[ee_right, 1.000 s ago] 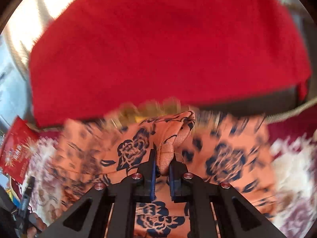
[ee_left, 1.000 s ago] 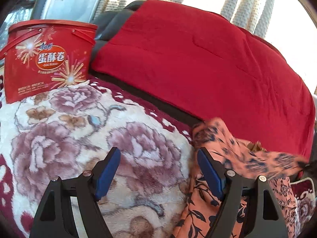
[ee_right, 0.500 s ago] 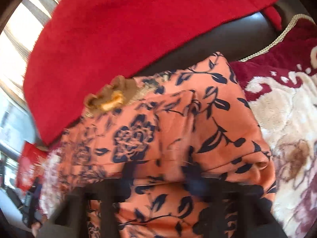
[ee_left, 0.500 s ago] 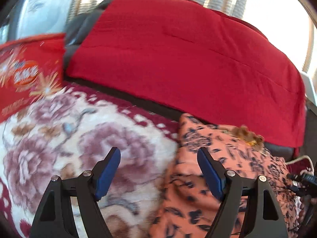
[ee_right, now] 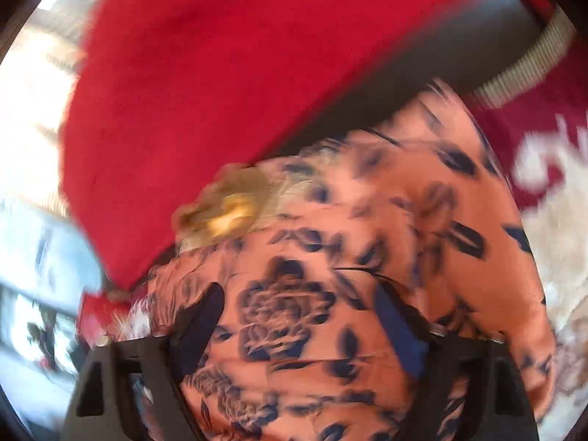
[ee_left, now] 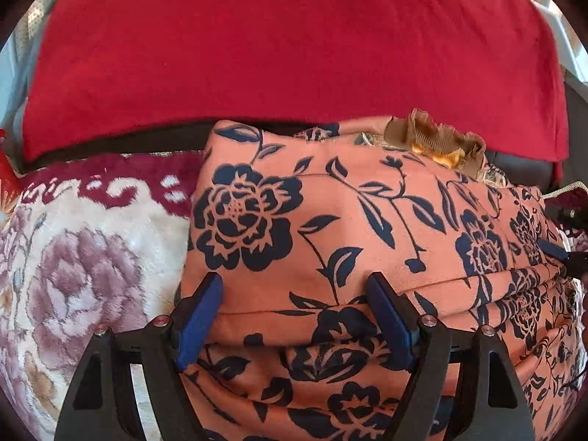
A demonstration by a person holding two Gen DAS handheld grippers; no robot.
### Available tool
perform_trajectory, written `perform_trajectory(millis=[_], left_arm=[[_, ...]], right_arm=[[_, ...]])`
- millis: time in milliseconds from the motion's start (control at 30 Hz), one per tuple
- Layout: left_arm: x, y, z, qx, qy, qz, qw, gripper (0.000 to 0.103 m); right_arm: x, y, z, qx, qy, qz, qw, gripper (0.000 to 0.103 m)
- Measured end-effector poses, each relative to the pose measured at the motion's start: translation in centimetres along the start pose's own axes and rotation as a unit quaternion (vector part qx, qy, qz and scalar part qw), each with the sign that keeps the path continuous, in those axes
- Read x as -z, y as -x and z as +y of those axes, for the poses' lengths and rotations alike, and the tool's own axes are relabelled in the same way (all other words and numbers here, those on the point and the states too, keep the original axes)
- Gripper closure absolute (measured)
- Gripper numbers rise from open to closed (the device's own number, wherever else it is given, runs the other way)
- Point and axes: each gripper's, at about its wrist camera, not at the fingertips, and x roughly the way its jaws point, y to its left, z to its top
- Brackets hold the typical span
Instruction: Fold small clothes
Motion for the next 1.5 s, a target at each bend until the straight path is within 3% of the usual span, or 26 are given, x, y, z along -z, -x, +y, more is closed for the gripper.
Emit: perform_trajectory(millis=[67,167,233,267,367,433,500,533,567,633,700,800,967,1067,1233,1433,1500], left_arm=[[0.0,1.2,0.3,0.005,-0.001,-0.023,0.9997,0.023],[0.0,1.0,0.5,0.006,0.006,-0.020,0.9998,0.022],[0.4,-0.7,0.3,-0.002,-0.006,0.017,0.9998,0.022],[0.5,-0.8,0.2,-0.004,-0.008,0.016,0.9998,0.022],[0.4,1.4,0.5,0.000,-0.007,-0.011,0.9999,0.022],[0.6,2.6,0.8,0.003,-0.001,-0.029,0.9996,0.022],[0.8,1.4,0.6,-0.005,-0.009,0.001,0.9999,0.022],[1.1,0.3,0.5,-0.003,-0.016,0.029,0.9995,0.022],[1.1,0.0,0.5,-0.003,-0.015,0.030,0.9994,0.021],[1.0,1.5,0.9,-0.006,-0.004,0.022,0.9997,0.022],[1.5,4.3,1.5,0.002,0.008,-0.011,0.9999,0.022],[3.4,7.9,2.8,0.014,0.022,-0.038,0.9989,0.022],[10.8,13.1,7.1,0.044,0.077,-0.013,0.9960,0.022],[15.5,14.4,8.8,0.058,0.109,0.013,0.9923,0.022],[20.6,14.5,8.7,0.065,0.125,0.046,0.9890,0.022],[22.3,16.4,8.4,0.075,0.131,0.042,0.9876,0.022],[22.5,16.6,8.6,0.079,0.139,0.044,0.9861,0.022]], right_arm=[[0.0,1.9,1.5,-0.009,0.034,-0.028,0.999,0.024],[0.0,1.7,2.1,-0.036,0.046,-0.014,0.998,0.022],[0.1,-0.2,0.9,0.012,0.037,0.014,0.999,0.024],[0.3,-0.2,0.2,0.010,0.026,0.006,1.000,0.029],[1.6,2.5,1.9,-0.012,0.054,-0.023,0.998,0.027],[3.3,3.6,2.9,-0.039,0.088,-0.013,0.995,0.025],[4.5,2.2,2.1,-0.017,0.101,0.024,0.994,0.022],[4.7,1.4,1.3,-0.004,0.096,0.039,0.995,0.026],[4.8,1.8,0.7,-0.010,0.081,0.028,0.996,0.031],[5.2,4.4,1.7,-0.005,0.072,0.002,0.997,0.026],[6.7,7.0,4.4,-0.002,0.123,-0.023,0.992,0.026],[10.2,10.5,5.2,0.006,0.156,-0.031,0.987,0.026],[16.5,17.2,1.1,0.057,0.164,-0.012,0.985,0.025],[19.6,20.7,-3.2,0.072,0.122,-0.010,0.990,0.025],[22.5,22.9,-10.0,0.044,0.024,0.005,0.999,0.025],[24.6,23.5,-11.5,-0.013,-0.025,0.011,1.000,0.026],[25.3,23.6,-11.5,-0.019,-0.027,0.022,0.999,0.033]])
